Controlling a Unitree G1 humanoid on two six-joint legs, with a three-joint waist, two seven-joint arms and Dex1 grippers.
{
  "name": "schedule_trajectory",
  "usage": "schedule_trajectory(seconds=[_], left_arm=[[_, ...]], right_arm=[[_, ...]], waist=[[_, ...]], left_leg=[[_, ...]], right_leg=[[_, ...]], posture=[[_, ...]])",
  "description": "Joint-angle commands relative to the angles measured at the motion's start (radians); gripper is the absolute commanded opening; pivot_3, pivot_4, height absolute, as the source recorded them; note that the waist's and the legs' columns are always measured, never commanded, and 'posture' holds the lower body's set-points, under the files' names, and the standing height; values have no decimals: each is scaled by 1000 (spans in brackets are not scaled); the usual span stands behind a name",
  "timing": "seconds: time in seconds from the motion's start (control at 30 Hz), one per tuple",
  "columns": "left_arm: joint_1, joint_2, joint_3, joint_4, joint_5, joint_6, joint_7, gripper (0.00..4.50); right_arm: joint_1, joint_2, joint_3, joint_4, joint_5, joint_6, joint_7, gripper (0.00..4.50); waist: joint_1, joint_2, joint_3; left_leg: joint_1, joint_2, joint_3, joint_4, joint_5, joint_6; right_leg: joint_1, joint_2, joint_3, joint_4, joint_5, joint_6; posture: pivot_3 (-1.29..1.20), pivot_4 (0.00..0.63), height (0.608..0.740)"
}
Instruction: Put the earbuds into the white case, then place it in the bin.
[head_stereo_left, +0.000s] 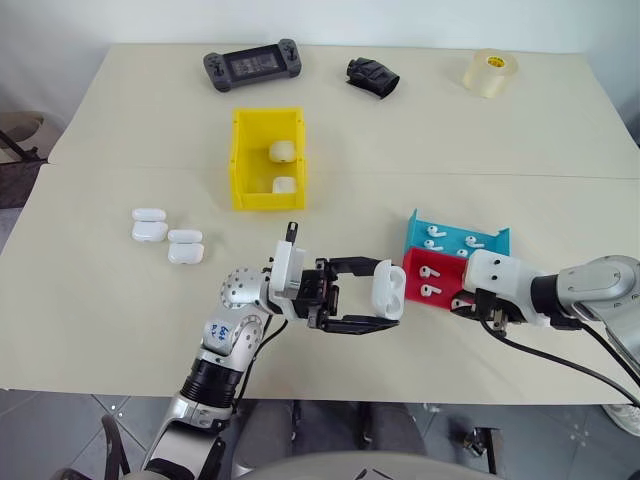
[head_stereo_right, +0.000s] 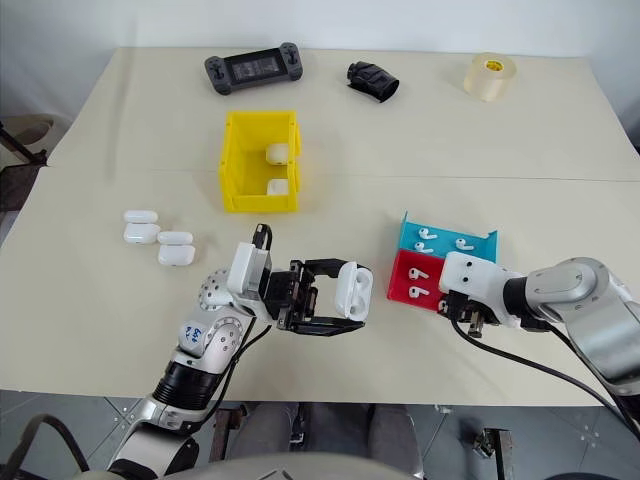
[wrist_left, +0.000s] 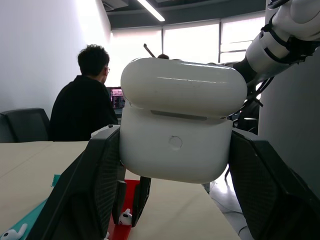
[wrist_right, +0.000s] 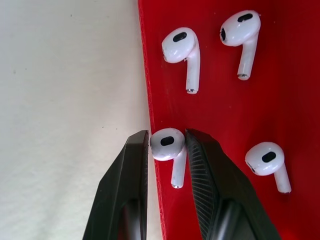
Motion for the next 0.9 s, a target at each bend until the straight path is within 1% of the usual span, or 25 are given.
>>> schedule_trajectory(seconds=[0.03, 0.07, 0.1, 0.2, 0.33, 0.43, 0.47, 0.6, 0.73, 0.83, 0.9], left_arm=[[2, -2, 4, -46, -26, -7, 1, 2837], [2, -2, 5, -46, -26, -7, 1, 2837], [3, -1, 6, -46, -26, -8, 1, 2837], [5, -1, 8, -43, -29, -9, -1, 2837], [9, -5, 15, -43, -61, 4, -17, 2837], [8, 2, 23, -42, -103, 40, -38, 2837], [7, 3, 26, -40, -108, 43, -42, 2837], [-10, 6, 40, -15, -118, 47, -65, 2837], [-35, 14, 49, 23, -117, 60, -98, 2837], [-63, 17, 53, 52, -121, 84, -114, 2837], [-86, 14, 54, 66, -126, 106, -120, 2837]], right_arm=[[3, -1, 10, -2, -13, -4, 15, 811], [5, -2, 8, -1, -14, -5, 17, 609], [7, -3, 7, -1, -15, -6, 20, 529], [7, 2, -7, -7, -7, 4, 21, 529], [9, 23, -85, -39, 49, 12, 20, 529], [73, 84, -254, -100, 171, -88, 75, 529], [97, 99, -301, -117, 205, -85, 82, 529], [202, 216, -504, -180, 336, -82, 48, 529], [204, 367, -634, -255, 549, -16, -98, 529], [197, 495, -661, -311, 641, -81, -195, 529], [202, 587, -647, -353, 689, -127, -267, 529]], waist=[[0, 0, 0], [0, 0, 0], [0, 0, 0], [0, 0, 0], [0, 0, 0], [1, 0, 0], [2, 0, 0], [7, -1, 1], [3, -1, 1], [1, 0, 0], [0, 0, 0]], left_leg=[[0, 0, 0, 0, 0, 0], [0, 0, 0, 0, 0, 0], [0, 0, 0, 0, 0, 0], [0, 0, 0, 0, 0, 0], [0, 0, 0, 0, 0, 0], [0, 0, 0, 0, 0, 0], [0, 0, 0, 0, 0, 0], [0, 0, -1, 0, 0, 0], [0, 0, 0, 0, 0, 0], [0, 0, -1, 0, 0, 0], [1, -1, -1, 0, 0, 0]], right_leg=[[0, 0, 0, 0, 0, 0], [0, 0, 0, 0, 0, 0], [0, 0, 0, 0, 0, 0], [0, 0, 0, 0, 0, 0], [0, 0, 0, 0, 0, 0], [0, 0, 0, 0, 0, 0], [0, 0, 0, 0, 0, 0], [2, 0, -2, 0, 1, 1], [2, 0, -1, 0, 1, 1], [2, 1, -2, 1, 1, 1], [1, 1, -1, 1, 1, 1]], posture=[[0, 150, 740], [0, 150, 740], [0, 150, 740], [0, 150, 740], [0, 150, 740], [0, 150, 740], [0, 150, 740], [0, 150, 740], [0, 150, 740], [0, 150, 740], [0, 150, 740]])
